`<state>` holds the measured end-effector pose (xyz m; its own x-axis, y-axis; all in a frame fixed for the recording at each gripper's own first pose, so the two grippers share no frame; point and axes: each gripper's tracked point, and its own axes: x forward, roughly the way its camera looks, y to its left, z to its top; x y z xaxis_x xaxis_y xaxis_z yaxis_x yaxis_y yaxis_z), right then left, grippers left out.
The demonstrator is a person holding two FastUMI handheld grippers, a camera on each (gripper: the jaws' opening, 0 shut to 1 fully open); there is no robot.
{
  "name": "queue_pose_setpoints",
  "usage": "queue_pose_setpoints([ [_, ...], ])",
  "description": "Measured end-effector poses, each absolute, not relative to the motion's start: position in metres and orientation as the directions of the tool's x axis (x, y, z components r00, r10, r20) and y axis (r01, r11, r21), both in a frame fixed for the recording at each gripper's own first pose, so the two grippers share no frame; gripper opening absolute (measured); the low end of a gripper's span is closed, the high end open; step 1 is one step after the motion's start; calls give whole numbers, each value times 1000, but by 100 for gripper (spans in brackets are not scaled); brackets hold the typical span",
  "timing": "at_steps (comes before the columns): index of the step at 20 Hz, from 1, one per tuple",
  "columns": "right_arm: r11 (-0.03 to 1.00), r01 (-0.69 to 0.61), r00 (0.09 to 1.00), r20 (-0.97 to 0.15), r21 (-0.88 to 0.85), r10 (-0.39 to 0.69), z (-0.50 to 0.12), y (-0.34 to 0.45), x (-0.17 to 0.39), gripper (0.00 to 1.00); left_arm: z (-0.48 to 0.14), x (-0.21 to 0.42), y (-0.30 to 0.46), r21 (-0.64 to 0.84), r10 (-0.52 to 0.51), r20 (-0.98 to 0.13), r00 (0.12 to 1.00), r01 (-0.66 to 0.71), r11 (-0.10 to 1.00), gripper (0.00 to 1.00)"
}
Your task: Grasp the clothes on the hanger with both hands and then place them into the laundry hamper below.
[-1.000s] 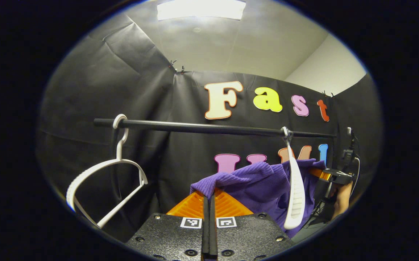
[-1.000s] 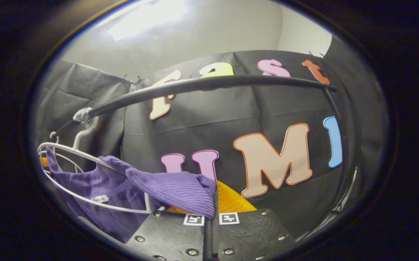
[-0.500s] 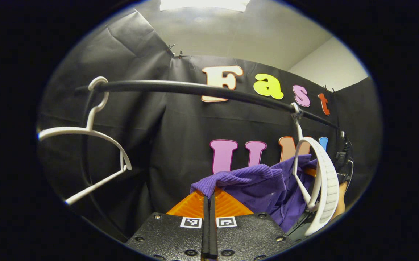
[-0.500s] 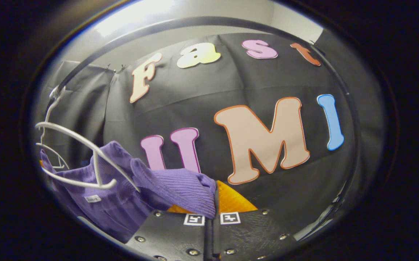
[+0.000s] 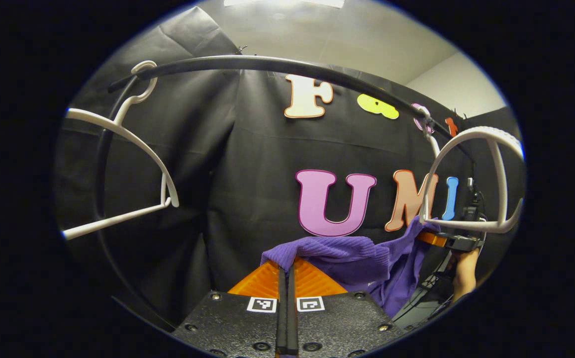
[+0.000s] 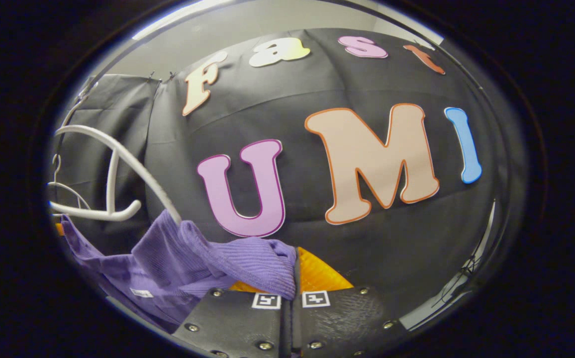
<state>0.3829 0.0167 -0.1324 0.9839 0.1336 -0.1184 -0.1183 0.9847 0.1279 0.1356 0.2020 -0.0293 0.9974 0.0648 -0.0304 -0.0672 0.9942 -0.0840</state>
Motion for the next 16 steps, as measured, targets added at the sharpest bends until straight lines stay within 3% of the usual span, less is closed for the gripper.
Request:
queue_pose_setpoints([
  [5, 983, -115, 980, -147, 144, 136, -153, 24, 357, 1, -47, 129, 196, -79, 52, -63, 997, -57, 995, 1],
  [16, 988, -123, 989, -74, 97, 130, -112, 59, 263, 1, -56, 104, 183, -62, 38, -54, 998, -41, 997, 0],
])
